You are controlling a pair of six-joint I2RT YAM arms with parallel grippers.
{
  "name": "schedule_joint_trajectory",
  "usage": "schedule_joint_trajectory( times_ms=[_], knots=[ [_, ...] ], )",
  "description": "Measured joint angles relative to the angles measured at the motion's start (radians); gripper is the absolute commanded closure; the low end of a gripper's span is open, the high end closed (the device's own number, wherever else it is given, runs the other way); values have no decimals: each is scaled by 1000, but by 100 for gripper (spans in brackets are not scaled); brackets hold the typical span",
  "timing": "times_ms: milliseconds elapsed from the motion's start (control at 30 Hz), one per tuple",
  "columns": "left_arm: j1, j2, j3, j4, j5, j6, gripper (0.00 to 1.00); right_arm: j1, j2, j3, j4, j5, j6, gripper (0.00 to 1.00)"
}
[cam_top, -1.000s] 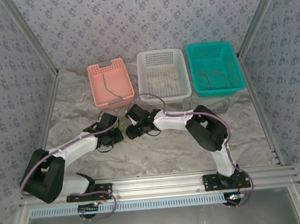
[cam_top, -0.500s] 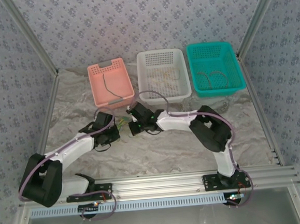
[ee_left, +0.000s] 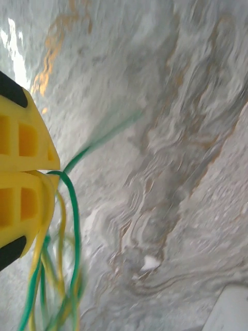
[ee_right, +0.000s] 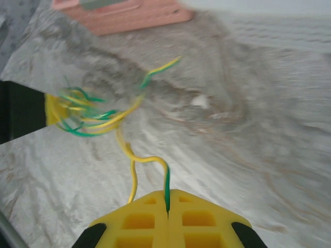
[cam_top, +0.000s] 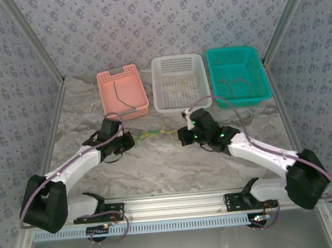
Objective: Untangle the cables
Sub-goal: Untie the cable.
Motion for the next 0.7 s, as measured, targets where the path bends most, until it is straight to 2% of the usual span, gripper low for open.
schedule_joint_trajectory(
  times_ms=[100,233,367,600,700],
  knots=[
    [1,0,2,-13,-6,0,100,-58,-93,-10,-66,-18,-5,100],
    [1,2,15,-14,-6,1,100,-62,-129,-10,-133,-46,-24,100],
    [1,14,27,-29,-7,1,100,-54,-131,-10,-187,-5,-14,100],
    [2,17,53,-48,-8,2,100,-156,-239,-10,-291,22,0,100],
    [21,26,55,-63,-46,0,100,-173,-231,-10,-316,29,-1,100]
  ],
)
